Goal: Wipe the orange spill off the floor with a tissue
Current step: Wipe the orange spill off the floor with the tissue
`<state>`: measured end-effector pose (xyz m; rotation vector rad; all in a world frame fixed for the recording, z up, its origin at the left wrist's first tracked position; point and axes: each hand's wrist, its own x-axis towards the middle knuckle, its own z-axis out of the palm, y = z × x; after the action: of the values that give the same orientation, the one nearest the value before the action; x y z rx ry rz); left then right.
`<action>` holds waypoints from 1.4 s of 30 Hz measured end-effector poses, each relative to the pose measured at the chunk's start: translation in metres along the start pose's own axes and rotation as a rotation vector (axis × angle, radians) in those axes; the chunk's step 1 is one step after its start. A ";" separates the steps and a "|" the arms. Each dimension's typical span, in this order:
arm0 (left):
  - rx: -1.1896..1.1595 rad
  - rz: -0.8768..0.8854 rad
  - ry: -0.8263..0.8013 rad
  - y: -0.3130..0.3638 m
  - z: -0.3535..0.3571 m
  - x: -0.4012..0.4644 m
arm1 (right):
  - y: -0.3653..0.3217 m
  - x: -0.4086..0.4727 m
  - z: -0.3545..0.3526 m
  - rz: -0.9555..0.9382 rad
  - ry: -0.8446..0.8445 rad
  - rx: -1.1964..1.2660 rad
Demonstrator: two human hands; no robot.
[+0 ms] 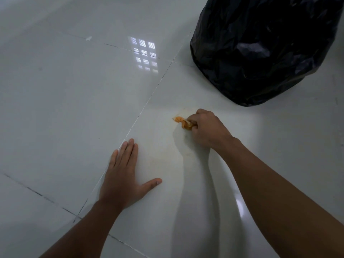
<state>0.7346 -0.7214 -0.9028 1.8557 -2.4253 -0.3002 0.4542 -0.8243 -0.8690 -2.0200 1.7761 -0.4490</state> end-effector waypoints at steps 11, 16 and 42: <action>0.001 -0.001 0.002 0.000 -0.001 -0.001 | -0.010 0.011 -0.004 -0.142 -0.223 -0.059; 0.005 -0.001 0.012 0.001 0.000 -0.001 | -0.011 -0.001 -0.003 -0.199 -0.164 0.002; -0.001 0.001 0.010 -0.002 0.002 -0.001 | -0.022 -0.002 0.012 -0.117 0.015 0.055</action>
<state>0.7364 -0.7210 -0.9050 1.8511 -2.4195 -0.2914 0.4786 -0.8190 -0.8685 -2.0946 1.6408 -0.5438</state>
